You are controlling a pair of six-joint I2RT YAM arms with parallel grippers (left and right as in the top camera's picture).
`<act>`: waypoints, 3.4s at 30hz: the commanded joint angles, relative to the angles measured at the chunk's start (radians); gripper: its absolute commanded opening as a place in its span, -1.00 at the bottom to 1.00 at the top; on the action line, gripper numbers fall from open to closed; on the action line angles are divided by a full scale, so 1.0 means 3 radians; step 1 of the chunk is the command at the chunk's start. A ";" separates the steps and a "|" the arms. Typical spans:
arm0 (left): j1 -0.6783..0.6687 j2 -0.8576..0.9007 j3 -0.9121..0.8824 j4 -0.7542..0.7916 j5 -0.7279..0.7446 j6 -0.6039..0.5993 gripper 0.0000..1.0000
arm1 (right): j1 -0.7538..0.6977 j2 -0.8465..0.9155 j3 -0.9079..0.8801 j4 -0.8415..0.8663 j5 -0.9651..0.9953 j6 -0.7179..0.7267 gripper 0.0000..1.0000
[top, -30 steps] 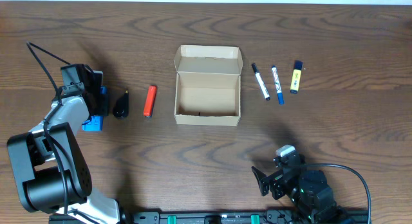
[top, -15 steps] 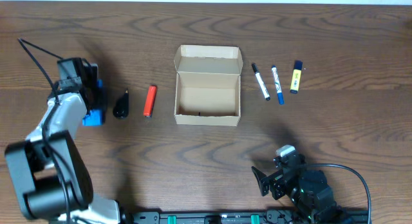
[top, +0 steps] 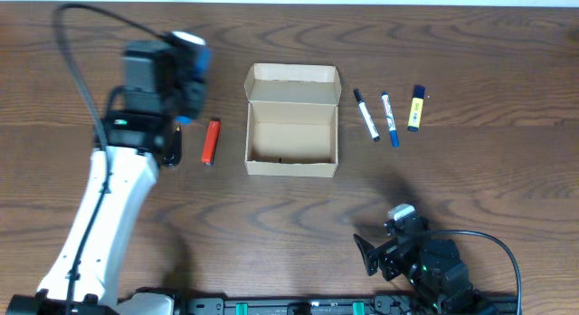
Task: Pack container
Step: 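Lift the blue holder with the left gripper and carry it over the box, then lower the blue holder into the box and open the left gripper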
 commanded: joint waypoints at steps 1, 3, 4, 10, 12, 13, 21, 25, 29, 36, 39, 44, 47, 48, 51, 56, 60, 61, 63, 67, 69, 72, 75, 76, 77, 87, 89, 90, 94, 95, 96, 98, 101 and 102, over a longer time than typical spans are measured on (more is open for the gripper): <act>-0.0454 0.0024 0.0057 0.0083 0.0122 0.0399 -0.31 | 0.0032 -0.0022 -0.0033 0.0000 0.0036 0.0028 0.99; -0.0657 0.0053 0.0057 0.0127 0.0122 0.0575 -0.26 | 0.0031 -0.0022 -0.0033 0.0000 0.0036 0.0028 0.99; -0.0783 0.0081 0.0057 0.0153 0.0121 0.0693 -0.25 | 0.0032 -0.0022 -0.0033 0.0000 0.0036 0.0028 0.98; -0.1189 0.0360 0.0058 0.0284 0.0120 0.0954 -0.49 | 0.0032 -0.0022 -0.0033 0.0000 0.0036 0.0028 0.99; -0.1235 0.0497 0.0058 0.0320 0.0122 0.1036 -0.44 | 0.0032 -0.0022 -0.0033 0.0000 0.0036 0.0028 0.99; -0.1246 0.0557 0.0058 0.0341 0.0131 0.1101 -0.41 | 0.0032 -0.0022 -0.0033 0.0000 0.0036 0.0028 0.99; -0.1264 0.0855 0.0058 0.0434 0.0360 0.1469 -0.31 | 0.0032 -0.0022 -0.0033 0.0000 0.0036 0.0028 0.98; -0.1269 0.0895 0.0058 0.0299 0.0561 0.1718 -0.31 | 0.0032 -0.0022 -0.0033 0.0000 0.0036 0.0028 0.99; -0.1277 0.0922 0.0058 0.0137 0.0562 0.1928 -0.32 | 0.0032 -0.0022 -0.0033 0.0000 0.0036 0.0028 0.98; -0.1277 0.1052 0.0058 -0.0086 0.0659 0.2214 -0.20 | 0.0032 -0.0022 -0.0033 0.0000 0.0036 0.0028 0.99; -0.1278 0.1116 0.0058 -0.0086 0.0660 0.2225 -0.21 | 0.0032 -0.0022 -0.0033 0.0000 0.0036 0.0028 0.98; -0.1277 0.1181 0.0058 -0.0135 0.0642 0.2359 -0.22 | 0.0032 -0.0022 -0.0033 0.0000 0.0036 0.0028 0.98; -0.1277 0.1199 0.0058 -0.0137 0.0608 0.2375 -0.22 | 0.0032 -0.0022 -0.0033 0.0000 0.0036 0.0028 0.99; -0.1277 0.1204 0.0058 -0.0141 0.0604 0.2378 -0.22 | 0.0032 -0.0022 -0.0033 0.0000 0.0036 0.0028 0.98; -0.1277 0.1222 0.0058 -0.0175 0.0567 0.2413 -0.22 | 0.0032 -0.0022 -0.0033 0.0000 0.0036 0.0028 0.99; -0.1277 0.1222 0.0058 -0.0223 0.0509 0.2424 -0.22 | 0.0031 -0.0022 -0.0033 0.0000 0.0036 0.0028 0.99; -0.1278 0.1222 0.0058 -0.0243 0.0510 0.2421 -0.17 | 0.0032 -0.0022 -0.0033 0.0000 0.0036 0.0028 0.99; -0.1278 0.1222 0.0058 -0.0243 0.0510 0.2421 -0.16 | 0.0032 -0.0022 -0.0033 0.0000 0.0036 0.0028 0.98; -0.1278 0.1222 0.0058 -0.0243 0.0510 0.2419 -0.11 | 0.0032 -0.0022 -0.0033 0.0000 0.0036 0.0028 0.99; -0.1278 0.1221 0.0058 -0.0243 0.0509 0.2408 0.06 | 0.0032 -0.0022 -0.0033 0.0000 0.0036 0.0028 0.99; -0.1278 0.1221 0.0058 -0.0243 0.0509 0.2408 0.12 | 0.0032 -0.0022 -0.0033 0.0000 0.0036 0.0028 0.98; -0.1278 0.1221 0.0058 -0.0243 0.0510 0.2408 0.19 | 0.0032 -0.0022 -0.0033 0.0000 0.0036 0.0028 0.99; -0.1278 0.1221 0.0058 -0.0245 0.0509 0.2408 0.23 | 0.0032 -0.0022 -0.0033 0.0000 0.0036 0.0028 0.99; -0.1278 0.1221 0.0058 -0.0247 0.0510 0.2408 0.24 | 0.0032 -0.0022 -0.0033 0.0000 0.0036 0.0028 0.99; -0.1278 0.1221 0.0058 -0.0248 0.0509 0.2408 0.25 | 0.0032 -0.0022 -0.0033 0.0000 0.0036 0.0028 0.98; -0.1278 0.1221 0.0102 -0.0248 0.0509 0.2294 0.31 | 0.0032 -0.0022 -0.0033 0.0000 0.0036 0.0028 0.99; -0.1278 0.1219 0.0155 -0.0248 0.0509 0.2195 0.35 | 0.0032 -0.0022 -0.0033 0.0000 0.0036 0.0028 0.99; -0.1278 0.1218 0.0200 -0.0249 0.0509 0.2113 0.36 | 0.0032 -0.0022 -0.0033 0.0000 0.0036 0.0028 0.99; -0.1278 0.1172 0.0445 -0.0264 0.0509 0.1629 0.50 | 0.0032 -0.0022 -0.0033 0.0000 0.0036 0.0028 0.99; -0.1278 0.1155 0.0497 -0.0287 0.0509 0.1535 0.54 | 0.0032 -0.0022 -0.0033 0.0000 0.0036 0.0028 0.98; -0.1277 0.1132 0.0577 -0.0338 0.0509 0.1420 0.56 | 0.0032 -0.0022 -0.0033 0.0000 0.0036 0.0028 0.98; -0.1277 0.1083 0.0722 -0.0476 0.0509 0.1272 0.56 | 0.0032 -0.0022 -0.0033 0.0000 0.0036 0.0028 0.99; -0.1277 0.0991 0.0952 -0.0750 0.0510 0.1019 0.57 | 0.0032 -0.0022 -0.0033 0.0000 0.0036 0.0028 0.99; -0.1277 0.0951 0.1020 -0.0851 0.0509 0.0930 0.56 | 0.0032 -0.0022 -0.0033 0.0000 0.0036 0.0028 0.99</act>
